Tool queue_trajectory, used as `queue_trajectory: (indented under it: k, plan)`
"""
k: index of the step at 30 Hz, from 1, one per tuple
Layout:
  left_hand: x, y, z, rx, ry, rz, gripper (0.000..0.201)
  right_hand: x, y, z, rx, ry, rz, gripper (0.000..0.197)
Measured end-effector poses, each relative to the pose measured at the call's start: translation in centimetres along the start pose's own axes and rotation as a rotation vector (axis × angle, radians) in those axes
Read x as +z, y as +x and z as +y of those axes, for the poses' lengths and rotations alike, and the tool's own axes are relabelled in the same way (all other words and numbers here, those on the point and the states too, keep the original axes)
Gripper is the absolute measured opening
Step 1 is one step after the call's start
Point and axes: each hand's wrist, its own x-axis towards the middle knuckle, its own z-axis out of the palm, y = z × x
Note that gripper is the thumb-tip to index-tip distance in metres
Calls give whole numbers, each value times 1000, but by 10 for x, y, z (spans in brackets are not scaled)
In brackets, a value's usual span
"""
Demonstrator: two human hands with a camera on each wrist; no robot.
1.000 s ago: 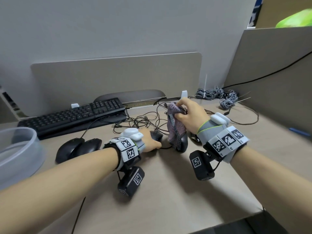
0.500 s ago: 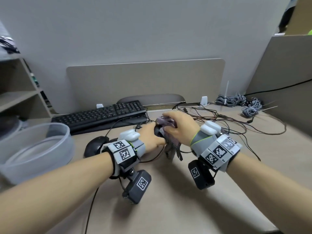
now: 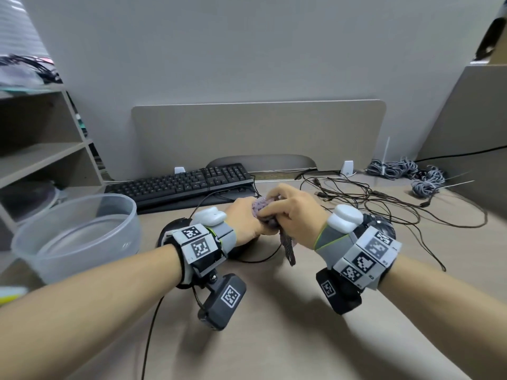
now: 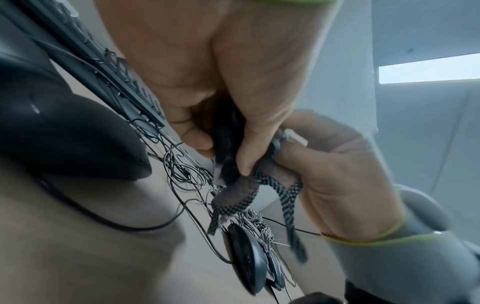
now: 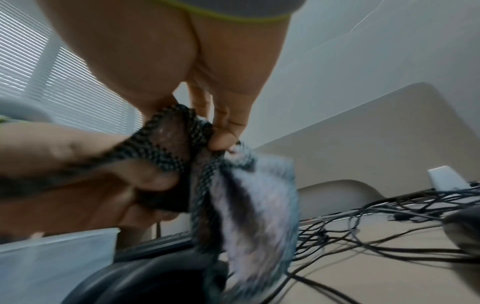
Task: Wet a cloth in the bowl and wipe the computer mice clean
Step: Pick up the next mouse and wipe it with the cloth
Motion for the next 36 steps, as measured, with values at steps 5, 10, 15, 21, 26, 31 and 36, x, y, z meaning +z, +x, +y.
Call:
queue_trajectory:
  k: [5,10,15,21,26,31,36]
  plan:
    - [-3,-4,-2,-20,-45,42,25,-4,10,6,155,-5,80,34]
    - [-4,-10,0,3,-23,60,29,-2,5,-4,95,48,37,33]
    - [-7,-14,-2,13,-6,66,58,-3,7,-9,183,67,62,27]
    - [-11,-16,-9,35,-88,91,61,-5,14,5,215,10,76,41]
    - [-6,-11,-12,19,-193,100,44,6,15,-12,22,-26,71,39]
    - [-12,-10,-16,-37,-417,103,41,5,15,-7,-31,-53,20,42]
    - [-12,-12,-16,-47,-394,104,48,-1,18,16,210,-208,-24,29]
